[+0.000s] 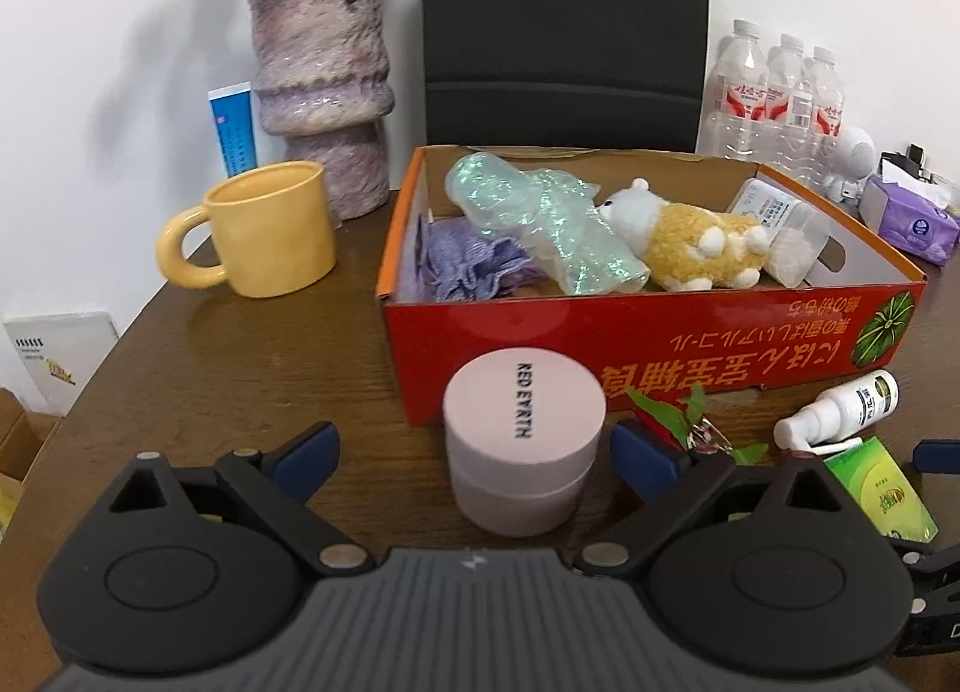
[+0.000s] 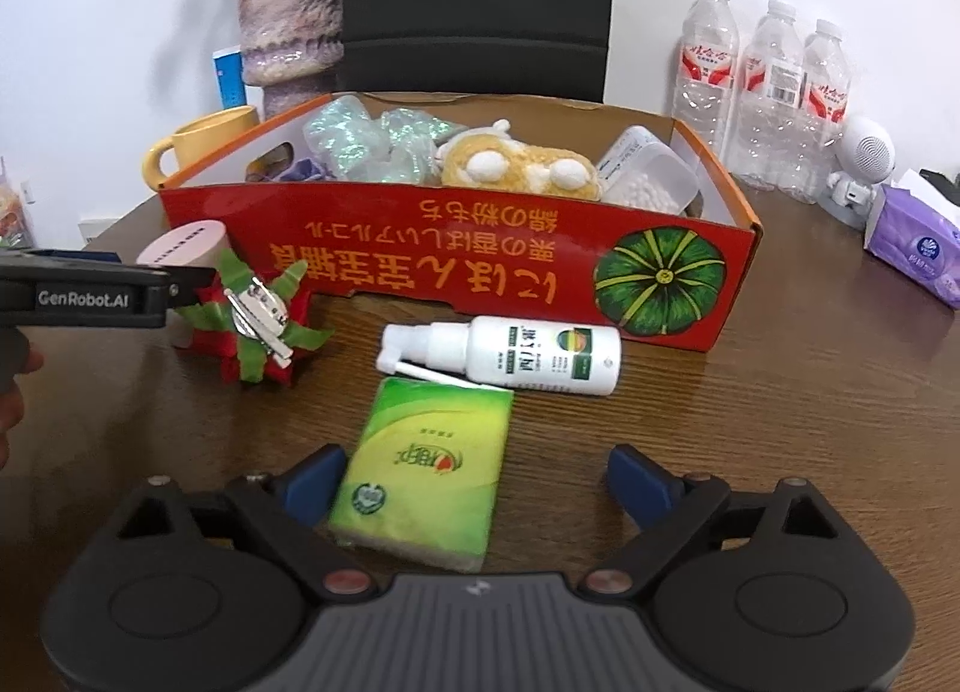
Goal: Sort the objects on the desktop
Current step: 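Grasp the pink jar with the left tool while the right tool grasps the green tissue pack, then carry jar and tissue pack into the box and open both tools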
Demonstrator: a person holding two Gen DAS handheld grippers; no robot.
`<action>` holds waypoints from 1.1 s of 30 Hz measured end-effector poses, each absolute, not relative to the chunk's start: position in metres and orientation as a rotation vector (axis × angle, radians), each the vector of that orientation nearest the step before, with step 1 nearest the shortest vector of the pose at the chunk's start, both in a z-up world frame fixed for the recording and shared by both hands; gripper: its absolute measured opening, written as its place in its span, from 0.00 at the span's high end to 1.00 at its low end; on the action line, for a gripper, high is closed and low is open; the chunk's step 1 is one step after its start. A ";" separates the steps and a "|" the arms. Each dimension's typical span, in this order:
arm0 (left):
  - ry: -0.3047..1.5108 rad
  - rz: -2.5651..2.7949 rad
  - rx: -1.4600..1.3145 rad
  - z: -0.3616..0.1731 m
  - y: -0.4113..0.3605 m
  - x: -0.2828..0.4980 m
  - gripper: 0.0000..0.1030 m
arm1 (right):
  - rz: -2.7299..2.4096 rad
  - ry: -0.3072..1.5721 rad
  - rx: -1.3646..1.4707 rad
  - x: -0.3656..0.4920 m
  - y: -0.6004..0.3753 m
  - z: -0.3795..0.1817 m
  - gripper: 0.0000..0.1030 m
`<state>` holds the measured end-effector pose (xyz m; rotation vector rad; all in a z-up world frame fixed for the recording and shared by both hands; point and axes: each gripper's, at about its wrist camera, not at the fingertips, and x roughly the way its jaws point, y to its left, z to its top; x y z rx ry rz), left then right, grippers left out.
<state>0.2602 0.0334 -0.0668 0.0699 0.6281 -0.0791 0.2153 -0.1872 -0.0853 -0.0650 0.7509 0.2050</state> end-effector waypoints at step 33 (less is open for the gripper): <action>0.600 -0.116 0.050 -0.052 0.021 0.221 0.46 | 0.244 0.637 -0.045 0.176 -0.207 -0.053 0.57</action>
